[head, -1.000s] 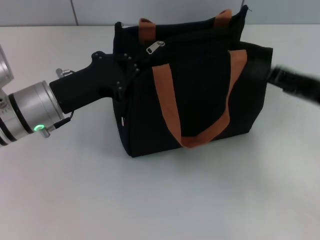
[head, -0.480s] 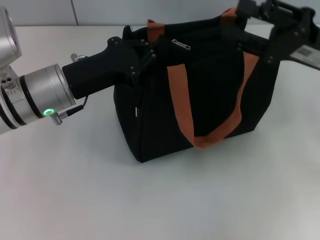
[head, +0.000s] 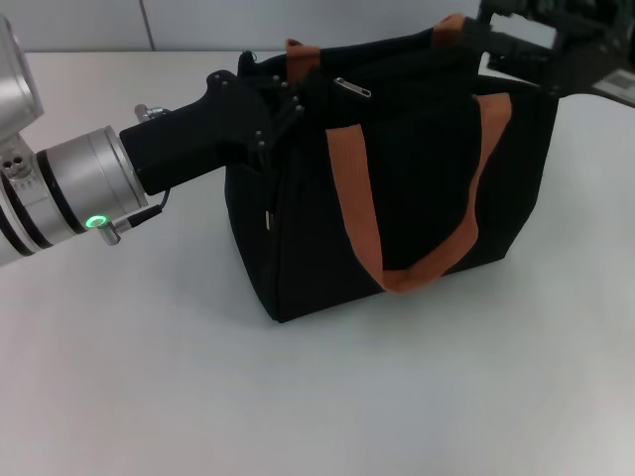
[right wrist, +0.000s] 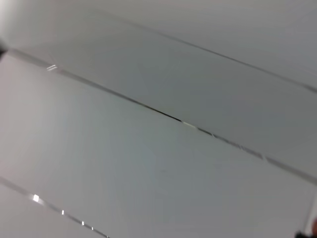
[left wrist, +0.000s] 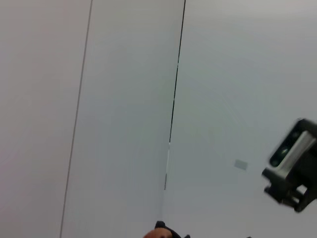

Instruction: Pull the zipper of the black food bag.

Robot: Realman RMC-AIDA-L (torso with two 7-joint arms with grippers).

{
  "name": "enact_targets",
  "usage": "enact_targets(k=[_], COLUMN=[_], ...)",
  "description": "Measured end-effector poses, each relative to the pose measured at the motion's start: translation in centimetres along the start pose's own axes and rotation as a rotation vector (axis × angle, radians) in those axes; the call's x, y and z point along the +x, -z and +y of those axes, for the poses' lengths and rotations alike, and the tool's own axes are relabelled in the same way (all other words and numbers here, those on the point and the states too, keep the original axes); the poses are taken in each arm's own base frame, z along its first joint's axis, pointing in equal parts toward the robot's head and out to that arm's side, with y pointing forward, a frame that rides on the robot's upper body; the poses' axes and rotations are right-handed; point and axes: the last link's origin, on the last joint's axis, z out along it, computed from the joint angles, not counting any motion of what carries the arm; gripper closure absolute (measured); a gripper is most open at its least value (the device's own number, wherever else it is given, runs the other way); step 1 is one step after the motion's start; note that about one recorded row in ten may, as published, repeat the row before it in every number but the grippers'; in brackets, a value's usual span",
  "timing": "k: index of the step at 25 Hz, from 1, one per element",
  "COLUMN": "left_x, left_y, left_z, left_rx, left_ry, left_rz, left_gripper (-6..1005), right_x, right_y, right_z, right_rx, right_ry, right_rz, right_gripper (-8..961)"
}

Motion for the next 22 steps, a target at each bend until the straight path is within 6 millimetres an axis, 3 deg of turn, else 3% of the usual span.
enact_targets(k=[5,10,14,22], left_x=[0.0,0.2,0.4,1.0], left_y=[0.1,0.0,-0.4,-1.3], left_z=[0.1,0.1,0.1,-0.3], left_rx=[0.002,-0.009,-0.015,-0.024], left_ry=[-0.012,-0.04,-0.048,-0.077], left_rz=[0.009,0.015,0.017,0.019], left_gripper=[974,974,974,974], right_x=[2.0,3.1,3.4,3.3], right_y=[1.7,1.5,0.8,-0.5], right_z=[0.4,0.0,-0.5,-2.7], right_rx=[-0.056,-0.047,-0.029,0.098], right_ry=[0.361,0.489,0.481,0.287], right_rz=[-0.085,-0.075,-0.063,-0.054], right_gripper=[319,318,320,319])
